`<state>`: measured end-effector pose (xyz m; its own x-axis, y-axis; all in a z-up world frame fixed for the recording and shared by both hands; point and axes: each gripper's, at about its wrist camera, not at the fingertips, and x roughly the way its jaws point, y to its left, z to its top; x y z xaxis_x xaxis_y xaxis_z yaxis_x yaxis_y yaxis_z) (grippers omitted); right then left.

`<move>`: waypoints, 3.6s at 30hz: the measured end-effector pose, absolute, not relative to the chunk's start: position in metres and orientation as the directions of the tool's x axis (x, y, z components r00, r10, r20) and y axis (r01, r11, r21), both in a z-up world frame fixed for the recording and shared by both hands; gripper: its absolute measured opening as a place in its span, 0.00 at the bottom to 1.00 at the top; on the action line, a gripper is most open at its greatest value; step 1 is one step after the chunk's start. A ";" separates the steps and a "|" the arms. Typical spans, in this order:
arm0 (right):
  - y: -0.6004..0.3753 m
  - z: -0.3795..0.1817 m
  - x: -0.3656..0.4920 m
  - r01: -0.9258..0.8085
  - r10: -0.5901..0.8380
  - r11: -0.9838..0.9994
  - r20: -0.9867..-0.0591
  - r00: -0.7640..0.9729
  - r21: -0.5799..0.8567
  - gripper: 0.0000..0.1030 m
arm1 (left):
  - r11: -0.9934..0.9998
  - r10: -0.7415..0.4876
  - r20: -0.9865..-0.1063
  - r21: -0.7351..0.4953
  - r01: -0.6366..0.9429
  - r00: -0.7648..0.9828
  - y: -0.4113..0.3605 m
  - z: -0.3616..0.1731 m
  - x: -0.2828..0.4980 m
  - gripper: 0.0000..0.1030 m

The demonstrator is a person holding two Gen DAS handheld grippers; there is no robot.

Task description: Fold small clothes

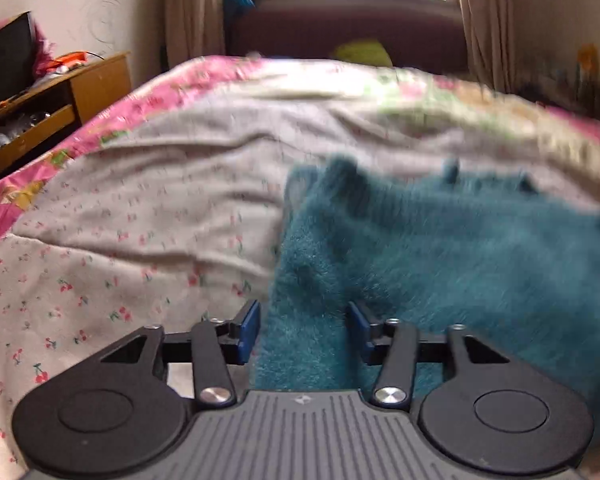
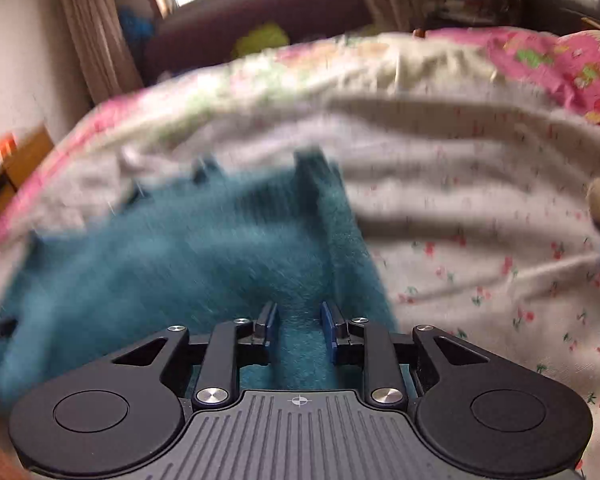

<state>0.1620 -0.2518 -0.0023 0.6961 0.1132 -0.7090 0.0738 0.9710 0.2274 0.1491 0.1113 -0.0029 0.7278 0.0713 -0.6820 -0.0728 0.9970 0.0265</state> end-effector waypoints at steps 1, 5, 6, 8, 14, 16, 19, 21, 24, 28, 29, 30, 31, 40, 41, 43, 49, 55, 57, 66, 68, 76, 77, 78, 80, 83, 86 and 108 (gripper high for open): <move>-0.253 0.005 0.157 0.089 0.106 0.968 -0.700 0.706 0.237 0.23 | 0.996 0.075 -0.680 0.017 -0.086 0.729 0.116 -0.004 0.148 0.73; -0.266 0.037 0.125 0.093 0.136 0.942 -0.622 0.771 0.321 0.30 | 0.982 0.058 -0.688 -0.093 -0.167 0.723 0.131 0.005 0.139 0.74; -0.268 0.040 0.116 0.092 0.139 0.939 -0.611 0.780 0.330 0.29 | 0.982 0.066 -0.682 -0.085 -0.169 0.728 0.130 0.007 0.135 0.74; -0.275 0.042 0.096 0.126 0.121 0.928 -0.602 0.789 0.351 0.30 | 0.984 0.065 -0.660 -0.084 -0.160 0.749 0.123 0.012 0.124 0.70; -0.304 0.006 0.037 0.254 0.225 0.755 -0.603 0.765 0.605 0.39 | 0.985 0.022 -0.561 -0.129 -0.114 0.827 0.103 0.022 0.090 0.70; -0.305 -0.012 0.028 0.305 0.232 0.717 -0.627 0.743 0.627 0.39 | 0.984 -0.005 -0.564 -0.149 -0.096 0.826 0.098 0.015 0.087 0.70; -0.306 -0.022 0.031 0.314 0.240 0.682 -0.608 0.757 0.660 0.39 | 0.987 -0.030 -0.565 -0.149 -0.066 0.824 0.094 0.011 0.089 0.70; -0.307 -0.020 0.039 0.289 0.269 0.639 -0.560 0.784 0.712 0.41 | 0.982 -0.048 -0.561 -0.176 -0.062 0.826 0.096 0.010 0.089 0.70; -0.306 -0.026 0.055 0.305 0.277 0.602 -0.551 0.787 0.738 0.56 | 0.976 -0.061 -0.574 -0.206 -0.071 0.816 0.100 0.005 0.091 0.70; -0.299 -0.036 0.067 0.359 0.244 0.582 -0.578 0.779 0.730 0.57 | 0.979 -0.060 -0.582 -0.193 -0.066 0.811 0.096 0.002 0.090 0.71; -0.296 -0.035 0.071 0.355 0.238 0.591 -0.577 0.781 0.724 0.58 | 0.982 -0.056 -0.587 -0.180 -0.062 0.808 0.094 0.001 0.091 0.71; -0.294 -0.034 0.073 0.347 0.236 0.600 -0.574 0.784 0.721 0.62 | 0.985 -0.050 -0.592 -0.165 -0.060 0.804 0.091 0.000 0.092 0.71; -0.293 -0.033 0.074 0.344 0.230 0.605 -0.571 0.788 0.718 0.62 | 0.988 -0.040 -0.598 -0.145 -0.058 0.801 0.088 -0.001 0.093 0.72; -0.322 -0.037 0.051 0.346 0.226 0.537 -0.526 0.820 0.769 0.49 | 0.998 0.018 -0.615 -0.040 -0.053 0.788 0.074 -0.006 0.094 0.74; -0.323 -0.037 0.051 0.345 0.230 0.538 -0.527 0.818 0.770 0.50 | 0.998 0.020 -0.616 -0.037 -0.054 0.788 0.074 -0.006 0.094 0.74; -0.319 -0.042 0.052 0.359 0.264 0.521 -0.546 0.795 0.774 0.50 | 0.998 0.026 -0.618 -0.029 -0.055 0.786 0.073 -0.005 0.094 0.74; -0.297 -0.046 0.058 0.339 0.259 0.569 -0.554 0.791 0.749 0.53 | 0.999 0.038 -0.622 -0.007 -0.054 0.782 0.068 -0.005 0.092 0.74; -0.292 -0.050 0.072 0.366 0.200 0.541 -0.538 0.819 0.757 0.57 | 0.999 0.044 -0.624 0.012 -0.047 0.780 0.066 -0.006 0.092 0.74; -0.290 -0.039 0.062 0.343 0.201 0.536 -0.511 0.836 0.772 0.57 | 0.999 0.047 -0.624 0.018 -0.046 0.780 0.065 -0.007 0.092 0.74; -0.303 -0.046 0.072 0.332 0.244 0.539 -0.521 0.818 0.774 0.54 | 0.999 0.006 -0.627 -0.027 -0.030 0.779 0.063 0.002 0.088 0.74; -0.306 -0.038 0.072 0.296 0.240 0.558 -0.493 0.836 0.775 0.56 | 0.998 -0.045 -0.617 -0.068 0.003 0.786 0.057 0.011 0.080 0.74; -0.308 -0.038 0.102 0.250 0.286 0.617 -0.508 0.812 0.746 0.57 | 0.972 -0.214 -0.594 -0.052 0.229 0.776 -0.020 0.034 0.083 0.75; -0.311 -0.039 0.104 0.245 0.309 0.604 -0.506 0.806 0.759 0.57 | 0.969 -0.226 -0.600 -0.057 0.241 0.768 -0.027 0.034 0.086 0.75; -0.313 -0.038 0.104 0.228 0.328 0.595 -0.491 0.807 0.771 0.57 | 0.967 -0.231 -0.607 -0.060 0.247 0.760 -0.032 0.034 0.088 0.75; -0.315 -0.031 0.110 0.172 0.349 0.630 -0.474 0.809 0.757 0.57 | 0.967 -0.228 -0.623 -0.055 0.249 0.748 -0.040 0.031 0.094 0.75; -0.324 -0.035 0.135 0.132 0.383 0.653 -0.476 0.792 0.746 0.57 | 0.973 -0.193 -0.653 -0.029 0.231 0.732 -0.049 0.023 0.102 0.74; -0.339 -0.058 0.151 0.155 0.465 0.531 -0.439 0.769 0.833 0.56 | 0.976 -0.178 -0.669 -0.028 0.215 0.722 -0.053 0.019 0.108 0.74; -0.346 -0.072 0.162 0.112 0.560 0.466 -0.390 0.731 0.878 0.37 | 0.988 -0.098 -0.609 0.037 0.152 0.787 -0.068 0.026 0.139 0.77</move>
<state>0.1619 -0.3464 -0.0717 0.7305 0.5603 -0.3904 0.1116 0.4660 0.8777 0.1389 -0.0675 0.0255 0.7869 -0.0981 -0.6092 0.1516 0.9878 0.0369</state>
